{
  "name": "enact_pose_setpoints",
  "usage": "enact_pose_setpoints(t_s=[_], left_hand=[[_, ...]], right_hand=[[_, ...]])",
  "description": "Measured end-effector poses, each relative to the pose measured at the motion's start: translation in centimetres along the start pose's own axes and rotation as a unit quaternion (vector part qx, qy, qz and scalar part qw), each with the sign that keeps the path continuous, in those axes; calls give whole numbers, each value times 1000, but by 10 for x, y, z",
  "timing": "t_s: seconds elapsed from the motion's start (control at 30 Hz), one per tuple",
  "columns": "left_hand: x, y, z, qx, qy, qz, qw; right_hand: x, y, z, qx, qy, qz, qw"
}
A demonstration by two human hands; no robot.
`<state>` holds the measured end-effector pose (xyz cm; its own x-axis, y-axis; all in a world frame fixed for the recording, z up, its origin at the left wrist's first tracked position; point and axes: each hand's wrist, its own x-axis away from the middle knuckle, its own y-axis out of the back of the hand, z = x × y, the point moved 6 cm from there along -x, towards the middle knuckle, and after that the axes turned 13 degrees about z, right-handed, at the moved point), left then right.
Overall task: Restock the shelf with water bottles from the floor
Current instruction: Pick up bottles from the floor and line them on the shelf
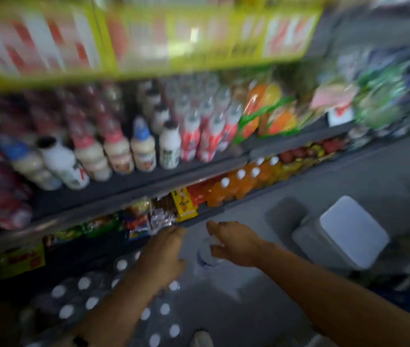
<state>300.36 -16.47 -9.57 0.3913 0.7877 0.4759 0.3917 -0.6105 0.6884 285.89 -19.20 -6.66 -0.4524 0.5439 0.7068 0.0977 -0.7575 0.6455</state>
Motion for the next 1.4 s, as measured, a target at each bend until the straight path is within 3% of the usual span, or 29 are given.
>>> enact_pose_setpoints(t_s=[0.13, 0.3, 0.4, 0.6, 0.8, 1.03, 1.2, 1.4], left_hand=[[64, 121, -113, -12, -75, -9, 997], [150, 247, -237, 29, -175, -11, 984], [196, 298, -292, 58, -248, -17, 967], [268, 363, -355, 123, -291, -58, 947], [320, 418, -404, 130, -332, -146, 923], [341, 478, -448, 114, -376, -168, 904], [325, 533, -479, 85, -348, -210, 910], [292, 605, -497, 66, -292, -345, 890]], right_hand=[[145, 127, 49, 24, 52, -70, 996], [326, 271, 117, 72, 73, -216, 971], [413, 325, 153, 83, 94, -279, 952], [531, 391, 202, 102, 100, -391, 909], [604, 431, 238, 64, 125, -506, 851], [637, 484, 246, 77, 126, -575, 805], [646, 545, 225, 104, 105, -640, 754], [624, 638, 189, 88, 118, -655, 741]])
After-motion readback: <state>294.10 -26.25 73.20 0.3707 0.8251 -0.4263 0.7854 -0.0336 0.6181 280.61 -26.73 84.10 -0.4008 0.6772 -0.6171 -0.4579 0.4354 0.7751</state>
